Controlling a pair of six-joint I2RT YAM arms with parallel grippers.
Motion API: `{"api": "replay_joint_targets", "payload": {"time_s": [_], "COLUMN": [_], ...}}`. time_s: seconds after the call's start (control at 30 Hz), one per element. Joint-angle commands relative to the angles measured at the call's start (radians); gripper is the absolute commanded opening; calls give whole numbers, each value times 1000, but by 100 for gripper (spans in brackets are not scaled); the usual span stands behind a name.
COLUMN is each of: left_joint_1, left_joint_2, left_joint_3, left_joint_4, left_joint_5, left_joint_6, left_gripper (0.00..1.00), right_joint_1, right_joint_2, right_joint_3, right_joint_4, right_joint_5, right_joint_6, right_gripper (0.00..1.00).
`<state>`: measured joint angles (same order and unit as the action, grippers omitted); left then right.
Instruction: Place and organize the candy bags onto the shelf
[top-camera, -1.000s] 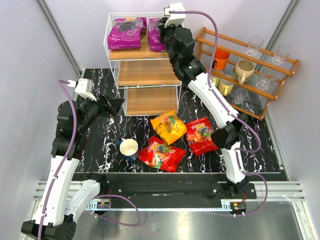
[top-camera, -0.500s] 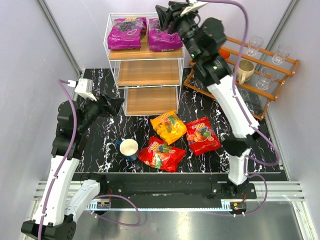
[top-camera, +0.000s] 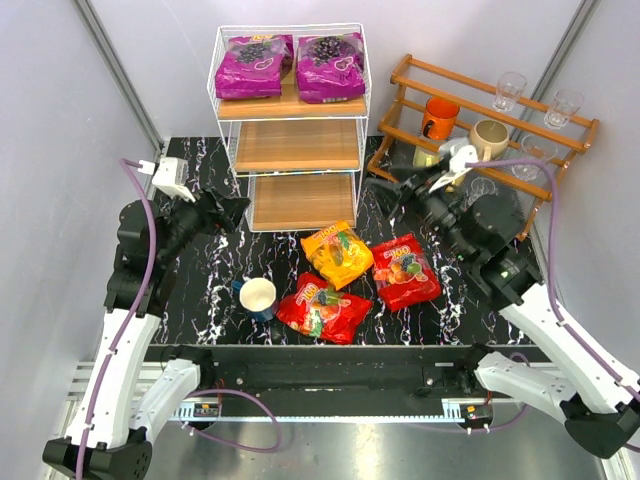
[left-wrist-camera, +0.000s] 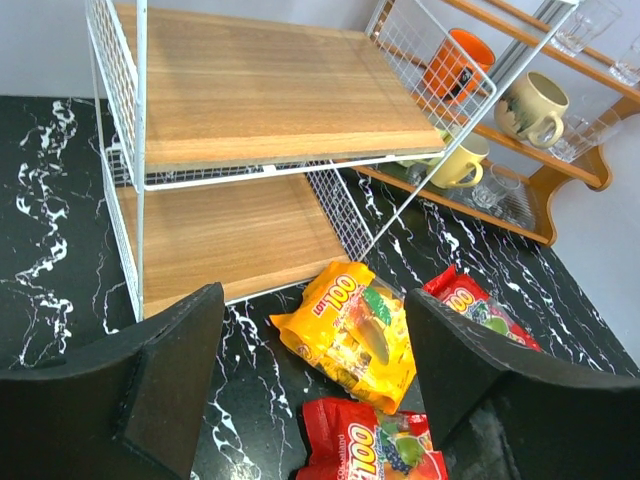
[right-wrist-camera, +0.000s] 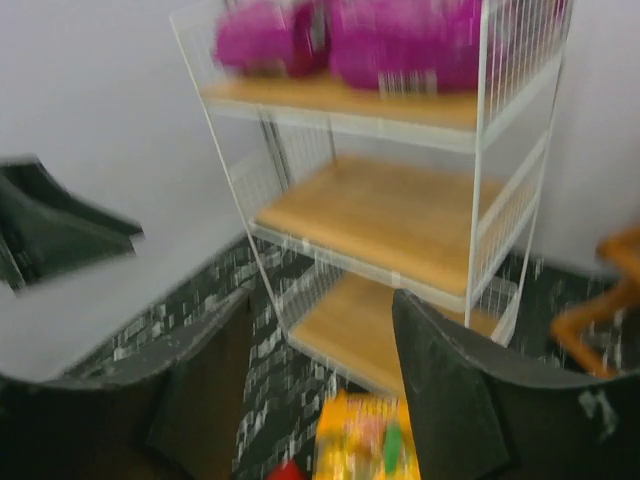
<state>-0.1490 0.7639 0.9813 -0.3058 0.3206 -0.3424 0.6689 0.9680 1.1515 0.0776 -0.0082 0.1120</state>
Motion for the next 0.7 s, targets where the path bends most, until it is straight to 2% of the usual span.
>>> {"api": "replay_joint_targets", "payload": {"time_s": [0.0,0.1,0.13,0.17,0.27,0.47,0.67], "left_joint_1": [2,2,2,2,2,2,2], "left_joint_2": [14,14,15,14,17,20,9], "left_joint_3": [-7,-4,-6,0,5,22,33], "left_joint_4": [34,34,33,31,22,4,-21], "left_joint_5": [14,14,12,14,20,28,20], "left_joint_6": [-21,-29,-29,-29,-29,-26,-14], "left_gripper": [77,77,77,77,78,78,78], "right_joint_1": [5,5,5,5,-12,-34,-86], "right_joint_2": [-37,-43,-37,-19,65,263,400], "right_joint_3": [-210,-358,-396,-468,-548,-533,-472], "right_joint_4": [-121,-96,-85,-8,104,256,287], "right_joint_5": [48,19,25,30,22,-35,-65], "right_joint_6": [113,132,147,153,192,161,101], "right_gripper": [68,75,80,82,89,90,90]}}
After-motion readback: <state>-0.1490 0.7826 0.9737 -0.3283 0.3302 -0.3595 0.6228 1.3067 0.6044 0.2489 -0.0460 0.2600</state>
